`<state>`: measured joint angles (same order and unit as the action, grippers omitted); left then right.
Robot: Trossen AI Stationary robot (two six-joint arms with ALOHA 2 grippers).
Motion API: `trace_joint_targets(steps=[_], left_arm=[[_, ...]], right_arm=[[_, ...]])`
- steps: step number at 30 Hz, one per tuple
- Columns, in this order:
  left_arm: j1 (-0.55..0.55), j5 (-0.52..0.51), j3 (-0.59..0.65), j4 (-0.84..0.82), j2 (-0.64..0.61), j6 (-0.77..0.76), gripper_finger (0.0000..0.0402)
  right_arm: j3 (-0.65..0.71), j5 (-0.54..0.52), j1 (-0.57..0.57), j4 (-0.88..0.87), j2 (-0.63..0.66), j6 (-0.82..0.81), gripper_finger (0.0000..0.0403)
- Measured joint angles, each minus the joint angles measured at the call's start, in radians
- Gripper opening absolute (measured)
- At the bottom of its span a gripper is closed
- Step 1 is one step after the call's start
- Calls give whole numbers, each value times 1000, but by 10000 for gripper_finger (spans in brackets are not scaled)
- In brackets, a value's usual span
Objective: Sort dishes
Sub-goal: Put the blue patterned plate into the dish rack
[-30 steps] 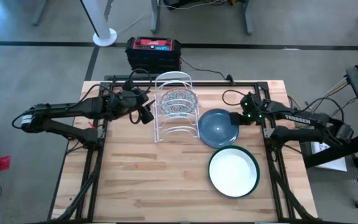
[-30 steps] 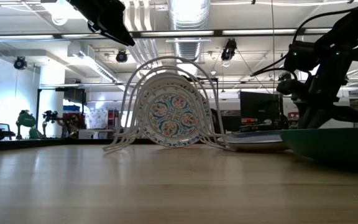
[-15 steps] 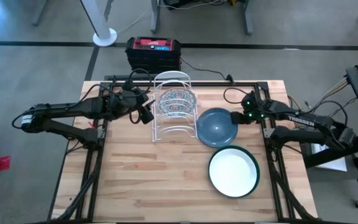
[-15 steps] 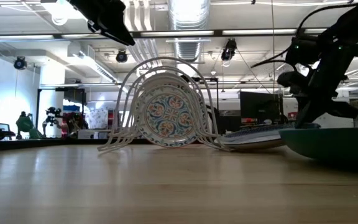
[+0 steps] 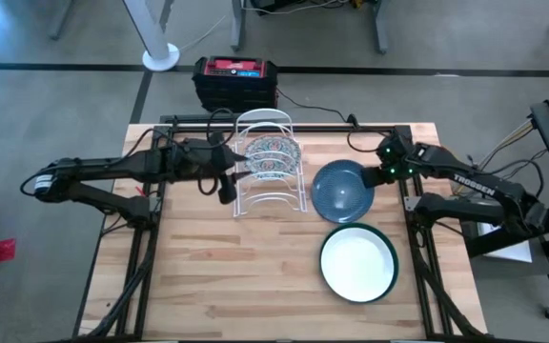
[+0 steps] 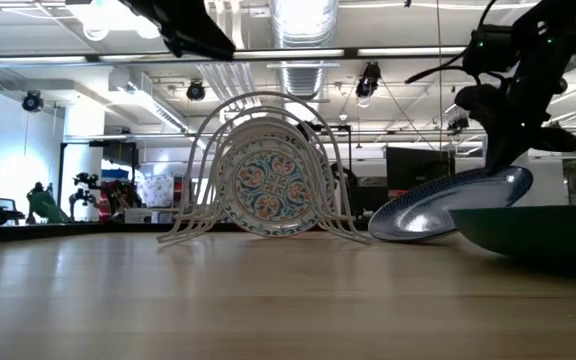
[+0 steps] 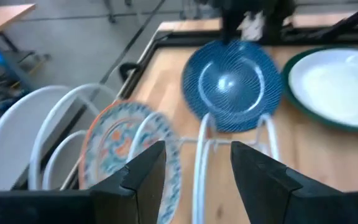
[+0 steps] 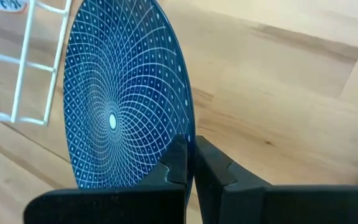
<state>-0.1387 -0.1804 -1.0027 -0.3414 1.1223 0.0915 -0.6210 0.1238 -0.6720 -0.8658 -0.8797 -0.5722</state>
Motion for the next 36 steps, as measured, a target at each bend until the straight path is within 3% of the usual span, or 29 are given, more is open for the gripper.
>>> trace_joint_targets(steps=[6,17,22,31,36], left_arm=[[0,15,-15,44,26,-14,159],[-1,95,-30,299,155,-11,158],[-1,96,-129,285,254,-5,158],[-15,227,-404,194,490,-22,164],[-32,234,-530,133,614,-36,181]], right_arm=[[-21,1,0,-20,1,97,0],[-96,-28,0,-94,0,231,0],[-121,-29,1,-110,-1,314,0],[-125,-31,21,-123,1,426,0],[-126,-32,61,-123,3,479,0]])
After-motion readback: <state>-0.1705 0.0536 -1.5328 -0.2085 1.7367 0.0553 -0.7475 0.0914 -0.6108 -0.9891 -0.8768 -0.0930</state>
